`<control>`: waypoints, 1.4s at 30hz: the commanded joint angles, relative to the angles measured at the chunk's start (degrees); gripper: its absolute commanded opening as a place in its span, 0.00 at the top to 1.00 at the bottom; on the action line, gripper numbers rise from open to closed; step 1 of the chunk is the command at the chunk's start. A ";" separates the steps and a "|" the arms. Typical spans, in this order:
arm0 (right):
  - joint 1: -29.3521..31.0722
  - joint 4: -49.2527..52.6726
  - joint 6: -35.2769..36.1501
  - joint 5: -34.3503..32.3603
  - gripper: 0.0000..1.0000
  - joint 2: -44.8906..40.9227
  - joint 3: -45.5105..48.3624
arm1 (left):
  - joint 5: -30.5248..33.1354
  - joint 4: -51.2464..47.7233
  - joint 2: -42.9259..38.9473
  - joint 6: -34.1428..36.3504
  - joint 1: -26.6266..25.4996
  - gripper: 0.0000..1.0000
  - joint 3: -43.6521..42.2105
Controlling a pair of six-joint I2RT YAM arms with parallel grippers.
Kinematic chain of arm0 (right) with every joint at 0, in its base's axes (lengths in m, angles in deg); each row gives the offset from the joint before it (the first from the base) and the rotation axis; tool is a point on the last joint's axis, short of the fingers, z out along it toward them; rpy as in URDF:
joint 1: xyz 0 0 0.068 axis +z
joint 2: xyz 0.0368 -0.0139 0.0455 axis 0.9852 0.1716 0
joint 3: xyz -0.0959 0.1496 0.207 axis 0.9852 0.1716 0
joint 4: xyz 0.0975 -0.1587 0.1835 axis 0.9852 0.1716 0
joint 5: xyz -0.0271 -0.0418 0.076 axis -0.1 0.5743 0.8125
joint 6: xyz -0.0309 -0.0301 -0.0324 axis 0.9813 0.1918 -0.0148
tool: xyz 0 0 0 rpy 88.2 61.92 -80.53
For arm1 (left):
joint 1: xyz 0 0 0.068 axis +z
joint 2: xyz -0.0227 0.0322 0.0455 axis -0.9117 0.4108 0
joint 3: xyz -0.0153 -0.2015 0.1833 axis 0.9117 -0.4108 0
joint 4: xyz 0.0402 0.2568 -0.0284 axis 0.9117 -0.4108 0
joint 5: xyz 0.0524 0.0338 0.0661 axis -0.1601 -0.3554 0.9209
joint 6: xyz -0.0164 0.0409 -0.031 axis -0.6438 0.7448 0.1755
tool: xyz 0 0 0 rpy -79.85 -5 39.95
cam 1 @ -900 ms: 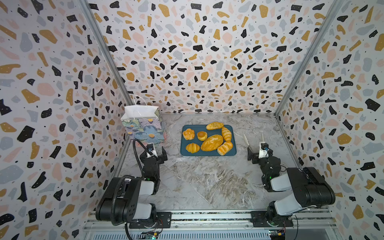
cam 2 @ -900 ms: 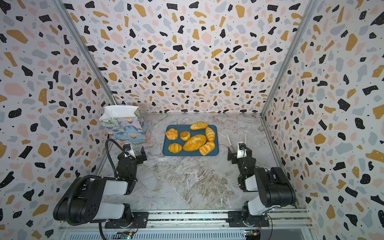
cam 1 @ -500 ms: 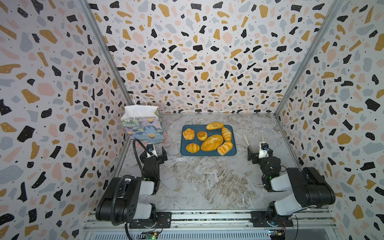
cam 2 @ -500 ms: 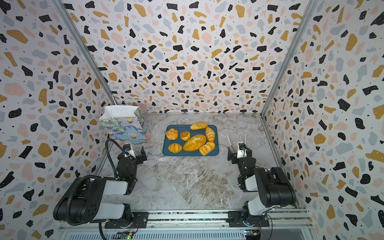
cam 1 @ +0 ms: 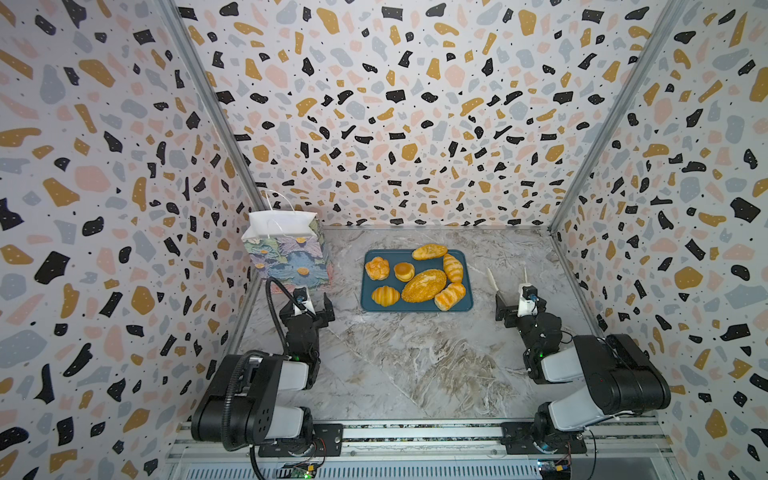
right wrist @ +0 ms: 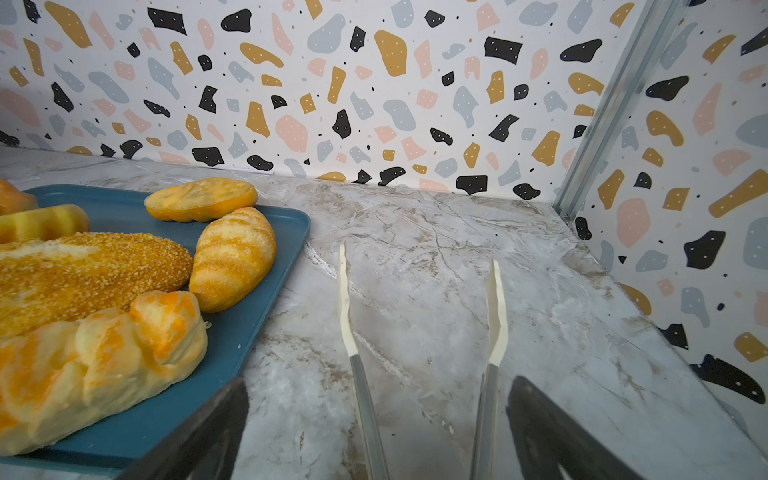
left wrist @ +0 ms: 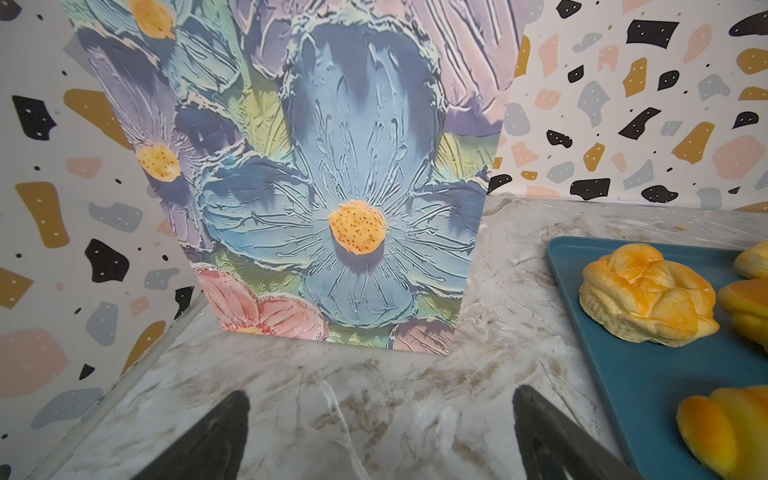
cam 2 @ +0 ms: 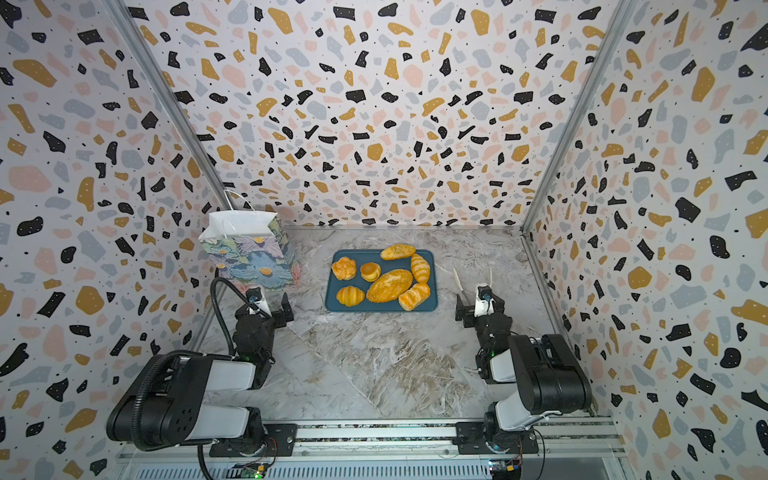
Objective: Place the fake bread into the paper bag
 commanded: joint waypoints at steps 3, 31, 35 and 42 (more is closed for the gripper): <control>-0.18 0.13 -0.36 -0.27 0.01 -0.56 -1.50 | -0.46 1.23 0.35 0.60 0.03 0.01 1.22; 5.30 -0.83 2.44 -10.08 0.01 -11.23 4.37 | 16.21 -8.83 -9.56 -4.87 -1.99 0.00 1.69; 5.73 7.94 1.23 -11.52 0.01 -14.17 1.86 | 21.76 -16.11 -11.50 -8.97 -1.99 0.00 4.04; 8.47 21.90 -1.15 -16.51 0.01 -17.42 -5.38 | 30.67 -31.57 -19.58 -21.69 -1.93 0.01 9.39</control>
